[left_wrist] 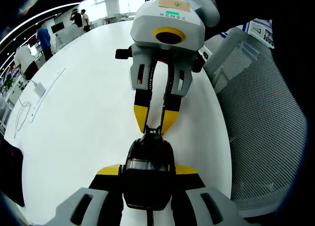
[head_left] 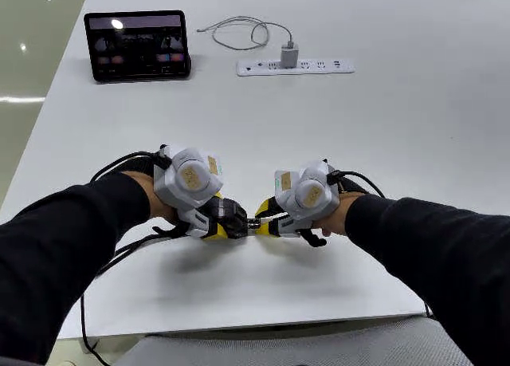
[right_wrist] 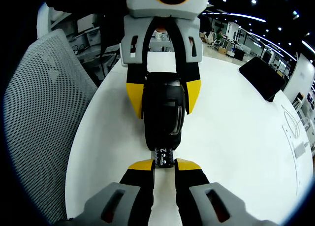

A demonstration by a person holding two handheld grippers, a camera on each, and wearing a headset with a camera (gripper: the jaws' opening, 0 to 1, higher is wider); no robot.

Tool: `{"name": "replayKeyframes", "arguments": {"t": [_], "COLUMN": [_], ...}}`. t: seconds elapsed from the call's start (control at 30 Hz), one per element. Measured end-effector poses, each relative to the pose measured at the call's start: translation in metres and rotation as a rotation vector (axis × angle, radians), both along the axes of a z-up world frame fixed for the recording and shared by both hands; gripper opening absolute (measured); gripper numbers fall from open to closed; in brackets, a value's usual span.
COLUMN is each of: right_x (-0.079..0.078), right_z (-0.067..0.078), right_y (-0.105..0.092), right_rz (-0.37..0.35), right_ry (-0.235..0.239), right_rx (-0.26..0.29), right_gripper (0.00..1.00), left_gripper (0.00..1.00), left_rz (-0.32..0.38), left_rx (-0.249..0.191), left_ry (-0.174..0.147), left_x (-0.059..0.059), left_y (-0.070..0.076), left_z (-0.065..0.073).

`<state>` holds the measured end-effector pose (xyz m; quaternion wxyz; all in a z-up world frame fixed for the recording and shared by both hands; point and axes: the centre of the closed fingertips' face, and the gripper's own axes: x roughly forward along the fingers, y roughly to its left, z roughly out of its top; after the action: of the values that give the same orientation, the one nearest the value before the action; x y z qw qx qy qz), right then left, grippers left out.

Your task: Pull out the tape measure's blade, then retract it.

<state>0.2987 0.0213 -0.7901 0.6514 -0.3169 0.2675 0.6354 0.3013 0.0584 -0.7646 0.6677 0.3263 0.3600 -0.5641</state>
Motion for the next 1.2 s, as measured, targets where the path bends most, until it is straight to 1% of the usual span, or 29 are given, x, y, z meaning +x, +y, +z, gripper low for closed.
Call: {"name": "replayKeyframes", "arguments": {"t": [0.07,0.17,0.37,0.5,0.6,0.63,0.67,0.73,0.9,0.97,1.03,1.2], "right_x": [0.001,0.001,0.001,0.002,0.000,0.000,0.001,0.001,0.001,0.002,0.002,0.001], "right_z": [0.000,-0.001,-0.005,-0.007,-0.006,-0.006,-0.006,-0.006,-0.006,-0.006,-0.006,-0.005], "right_y": [0.001,0.004,0.010,0.010,0.009,0.008,0.008,0.009,0.008,0.006,0.004,-0.002], "right_rz": [0.001,-0.007,-0.004,-0.040,0.001,-0.003,-0.015,-0.018,-0.014,-0.017,-0.025,-0.029], "right_ry": [0.002,0.020,0.037,0.069,0.055,0.058,0.074,0.074,0.068,0.068,0.078,0.076], "right_rx": [-0.006,-0.007,-0.013,-0.012,-0.009,-0.009,-0.005,-0.002,-0.004,-0.005,-0.009,-0.013], "right_gripper": [0.11,0.12,0.12,0.12,0.10,0.09,0.09,0.09,0.09,0.09,0.09,0.09], "left_gripper": [0.33,0.33,0.33,0.33,0.33,0.33,0.33,0.33,0.33,0.33,0.33,0.33], "left_rz": [0.000,0.000,0.005,0.007,0.008,0.006,0.006,0.012,0.011,0.013,0.013,0.007], "left_rx": [-0.001,0.001,-0.002,0.000,-0.002,-0.002,-0.004,-0.008,-0.007,-0.009,-0.007,-0.006], "left_ry": [0.001,0.000,0.003,-0.001,-0.001,0.000,0.002,0.007,0.007,0.008,0.007,0.005], "left_x": [0.000,0.000,0.000,0.001,0.001,0.001,0.001,0.002,0.001,0.001,0.001,0.001], "left_y": [0.000,-0.001,-0.001,-0.002,-0.001,-0.001,-0.001,-0.001,-0.001,-0.001,-0.001,-0.001], "left_z": [0.000,0.000,-0.001,-0.001,-0.001,-0.001,0.000,0.000,0.000,0.000,0.000,0.000]}}
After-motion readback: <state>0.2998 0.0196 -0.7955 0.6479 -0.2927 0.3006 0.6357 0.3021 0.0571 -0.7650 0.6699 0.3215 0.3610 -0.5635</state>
